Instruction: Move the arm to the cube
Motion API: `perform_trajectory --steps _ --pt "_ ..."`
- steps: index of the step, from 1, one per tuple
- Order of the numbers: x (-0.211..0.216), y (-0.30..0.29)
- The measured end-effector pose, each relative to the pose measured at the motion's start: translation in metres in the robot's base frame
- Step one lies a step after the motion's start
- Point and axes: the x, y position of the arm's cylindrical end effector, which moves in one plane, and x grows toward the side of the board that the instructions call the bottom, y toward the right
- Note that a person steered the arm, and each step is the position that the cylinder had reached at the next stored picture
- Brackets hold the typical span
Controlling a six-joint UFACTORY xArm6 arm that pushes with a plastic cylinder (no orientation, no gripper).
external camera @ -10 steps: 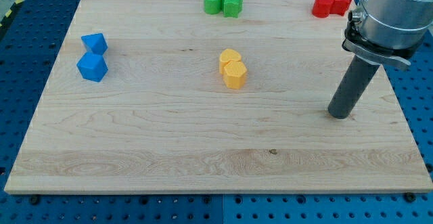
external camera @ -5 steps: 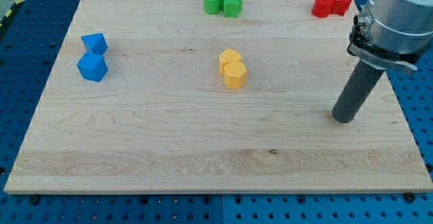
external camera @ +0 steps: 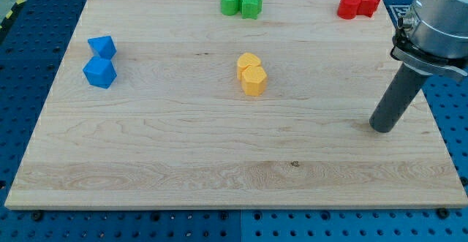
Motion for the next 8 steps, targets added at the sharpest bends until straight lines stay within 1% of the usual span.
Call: perform_trajectory --steps 2,4,5,6,8 --pt "0.000 -0.008" --pt "0.000 -0.065" --pt "0.000 -0.101" --pt "0.000 -0.152" --pt "-0.031 -0.273"
